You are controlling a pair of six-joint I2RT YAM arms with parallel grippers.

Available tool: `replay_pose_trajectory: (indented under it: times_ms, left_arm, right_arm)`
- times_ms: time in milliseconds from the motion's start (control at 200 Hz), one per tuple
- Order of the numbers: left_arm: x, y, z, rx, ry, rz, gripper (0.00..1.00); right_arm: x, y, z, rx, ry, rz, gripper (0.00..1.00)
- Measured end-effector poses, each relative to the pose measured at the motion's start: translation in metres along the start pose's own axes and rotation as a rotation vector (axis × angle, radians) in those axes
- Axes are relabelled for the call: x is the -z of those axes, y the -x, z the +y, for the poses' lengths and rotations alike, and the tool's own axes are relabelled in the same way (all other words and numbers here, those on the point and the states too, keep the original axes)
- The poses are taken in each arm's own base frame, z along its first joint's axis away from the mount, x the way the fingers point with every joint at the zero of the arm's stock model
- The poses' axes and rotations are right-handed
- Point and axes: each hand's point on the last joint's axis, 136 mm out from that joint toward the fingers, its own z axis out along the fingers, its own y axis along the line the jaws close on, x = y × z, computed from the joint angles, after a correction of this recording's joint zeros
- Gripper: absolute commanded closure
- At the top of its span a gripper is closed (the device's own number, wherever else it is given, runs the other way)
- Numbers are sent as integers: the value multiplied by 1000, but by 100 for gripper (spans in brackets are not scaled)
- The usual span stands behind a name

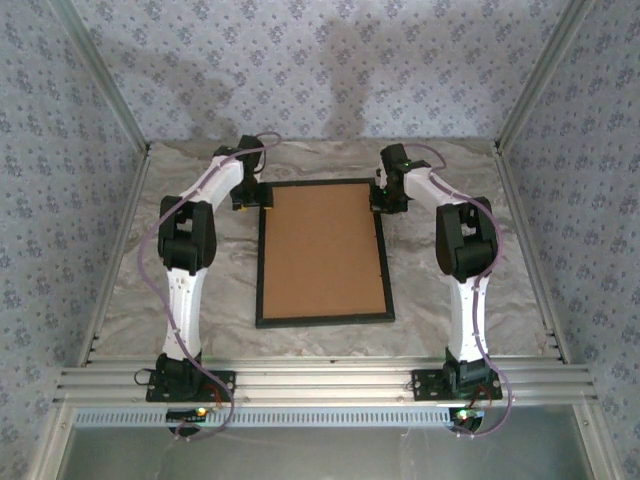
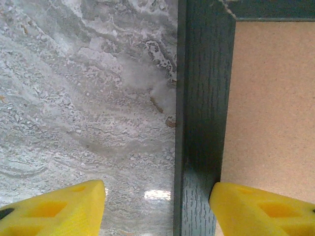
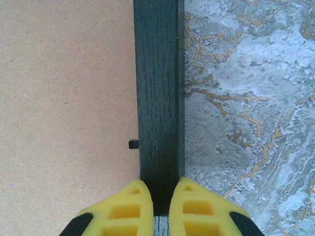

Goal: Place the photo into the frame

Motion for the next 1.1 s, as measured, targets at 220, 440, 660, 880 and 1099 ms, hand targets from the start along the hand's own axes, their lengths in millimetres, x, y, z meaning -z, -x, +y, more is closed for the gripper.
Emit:
replay_pose_trajectory:
  times_ms: [220, 440, 660, 880, 1099]
  left_arm:
    - [-1, 0, -1, -6, 12, 1, 37]
    - [-2, 0, -2, -9, 17, 15, 37]
    - [-3, -1, -5, -21, 33, 17, 37]
    - [-7, -1, -11, -37, 44, 15, 37]
    - [-6, 0, -11, -37, 47, 14, 37]
  right_arm:
    - [0, 0, 0, 0, -1, 0, 92]
    - [0, 0, 1, 1, -1, 0, 92]
    - [1, 0, 1, 3, -5, 0, 92]
    - [2, 0, 0, 3, -17, 4, 92]
    - [1, 0, 0, 3, -18, 8, 92]
